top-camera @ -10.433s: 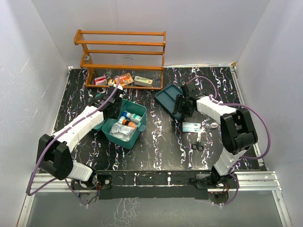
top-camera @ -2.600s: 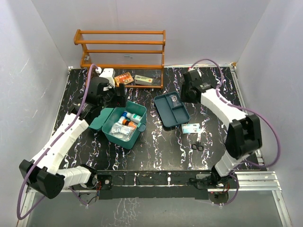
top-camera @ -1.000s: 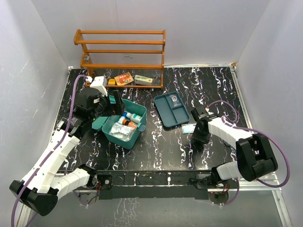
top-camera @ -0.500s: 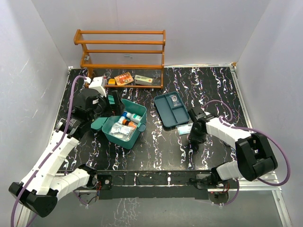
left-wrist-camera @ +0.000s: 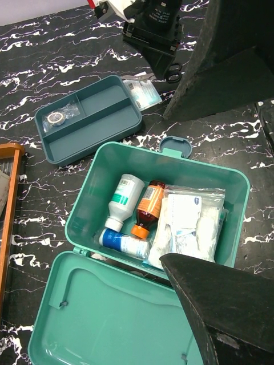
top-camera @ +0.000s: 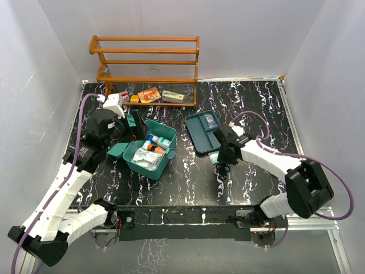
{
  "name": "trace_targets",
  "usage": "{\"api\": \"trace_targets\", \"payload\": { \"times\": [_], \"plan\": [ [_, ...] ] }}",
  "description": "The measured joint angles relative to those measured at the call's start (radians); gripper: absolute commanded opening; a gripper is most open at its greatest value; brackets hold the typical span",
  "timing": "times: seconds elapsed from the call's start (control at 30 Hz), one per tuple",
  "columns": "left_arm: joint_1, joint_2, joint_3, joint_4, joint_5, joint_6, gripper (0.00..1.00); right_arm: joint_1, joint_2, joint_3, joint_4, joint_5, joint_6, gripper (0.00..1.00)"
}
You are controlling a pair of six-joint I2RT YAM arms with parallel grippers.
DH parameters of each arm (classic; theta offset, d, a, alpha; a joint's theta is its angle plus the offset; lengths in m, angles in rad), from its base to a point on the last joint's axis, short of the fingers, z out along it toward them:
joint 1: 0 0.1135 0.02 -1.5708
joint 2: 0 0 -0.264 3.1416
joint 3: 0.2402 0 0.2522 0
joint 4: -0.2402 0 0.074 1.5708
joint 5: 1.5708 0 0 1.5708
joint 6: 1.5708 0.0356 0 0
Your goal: Organize the medicine kit
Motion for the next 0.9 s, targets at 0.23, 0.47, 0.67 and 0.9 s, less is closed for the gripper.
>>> {"api": "trace_targets", "payload": {
  "times": [0.23,0.47,0.67,0.9],
  "plan": [
    [0.000,0.000,0.000,-0.013,-0.001,-0.008,0.99,0.082,0.013,0.058,0.024,0.066,-0.018,0.15],
    [0.000,0.000,0.000,-0.019,-0.008,-0.013,0.99,0.095,0.013,0.117,0.063,0.130,-0.031,0.14],
    [0.000,0.000,0.000,-0.021,-0.012,-0.015,0.99,0.095,0.014,0.100,0.049,0.151,0.012,0.44],
    [0.000,0.000,0.000,-0.023,-0.012,-0.016,0.99,0.074,0.012,-0.007,0.010,0.109,0.005,0.53]
  ]
}}
